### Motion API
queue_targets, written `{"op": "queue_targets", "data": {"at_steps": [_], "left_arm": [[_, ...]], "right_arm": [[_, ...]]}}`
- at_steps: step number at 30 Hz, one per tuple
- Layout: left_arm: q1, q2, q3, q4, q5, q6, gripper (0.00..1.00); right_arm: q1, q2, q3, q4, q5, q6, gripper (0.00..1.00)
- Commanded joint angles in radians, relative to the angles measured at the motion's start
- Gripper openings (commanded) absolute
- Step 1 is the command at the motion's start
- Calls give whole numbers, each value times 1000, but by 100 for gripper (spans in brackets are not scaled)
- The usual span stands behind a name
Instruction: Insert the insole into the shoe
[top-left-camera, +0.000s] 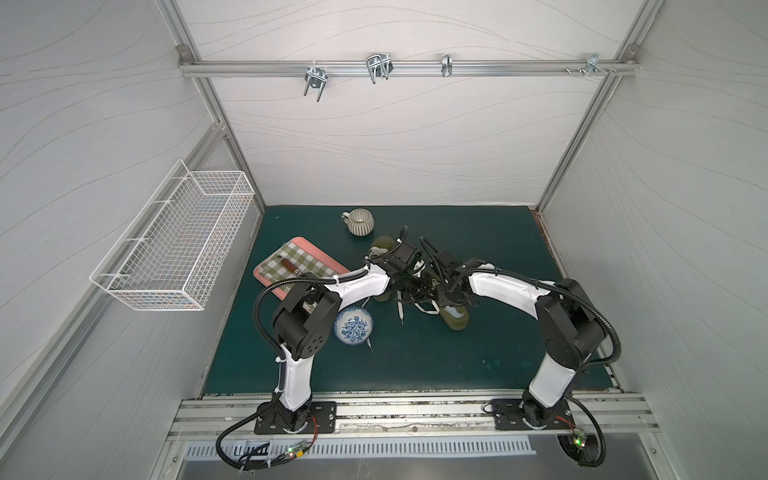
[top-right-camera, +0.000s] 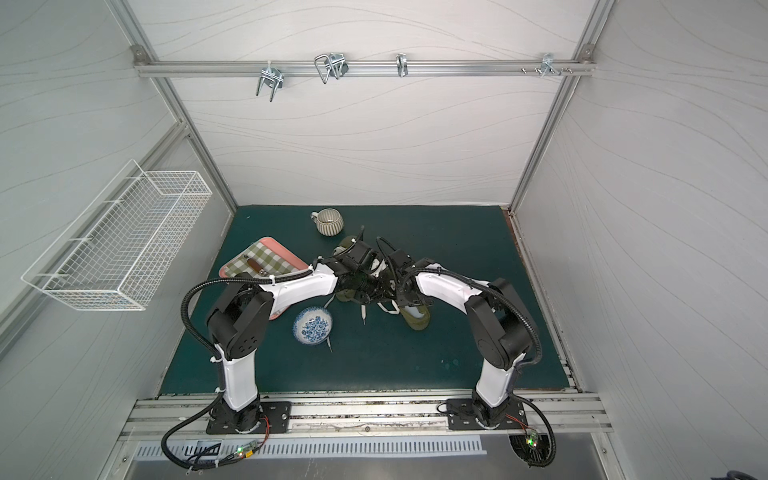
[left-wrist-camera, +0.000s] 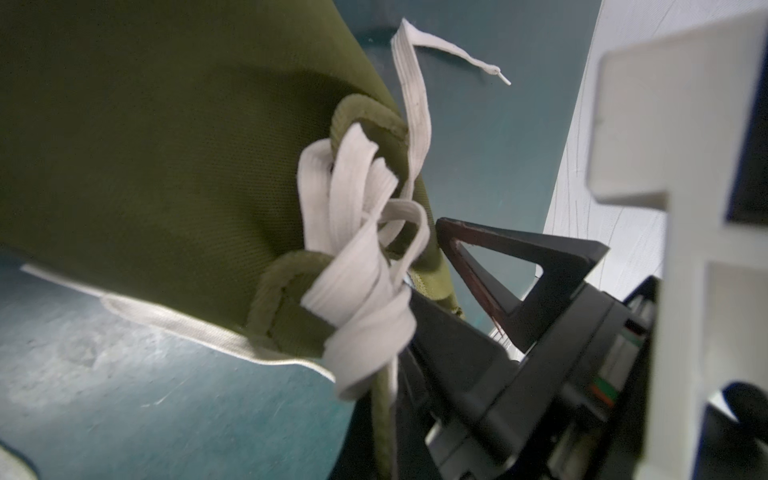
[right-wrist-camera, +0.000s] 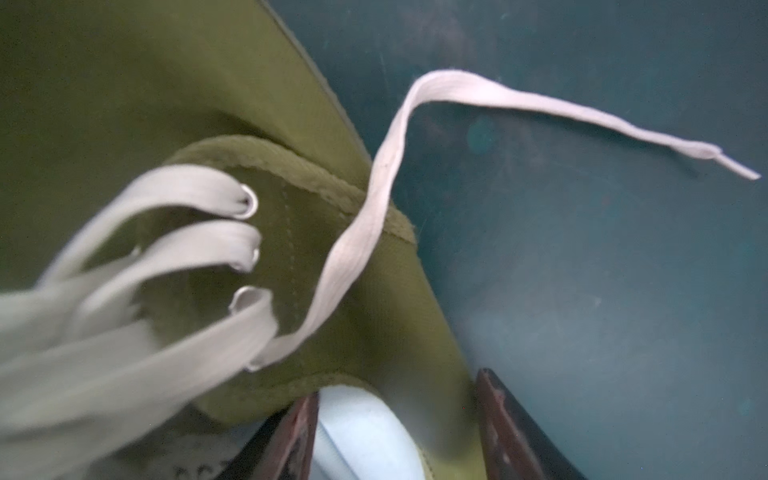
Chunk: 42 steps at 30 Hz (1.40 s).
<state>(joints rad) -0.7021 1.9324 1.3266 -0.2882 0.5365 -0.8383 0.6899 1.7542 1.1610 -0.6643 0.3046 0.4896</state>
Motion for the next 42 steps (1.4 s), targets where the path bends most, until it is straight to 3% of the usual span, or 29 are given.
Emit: {"op": "queue_targets", "data": {"at_steps": [1,7,24,35,42], "left_arm": [[-1,-21,3,64,28,-13,0],[0,-16,-1,66,29,-12,0],[-1,-8,-13,79,20,-16,0],[-2,5,-16,73,8,-8,0],[-1,22,3,46,-1,13,0]], "right_arm": [[33,24,39,-39,144,36,61],[73,-33,58,-91,284,44,60],[33,-63,96,-226,376,-103,59],[-26,-58,88,-275,337,-185,55],[-104,-102,41,-215,212,-277,53]]}}
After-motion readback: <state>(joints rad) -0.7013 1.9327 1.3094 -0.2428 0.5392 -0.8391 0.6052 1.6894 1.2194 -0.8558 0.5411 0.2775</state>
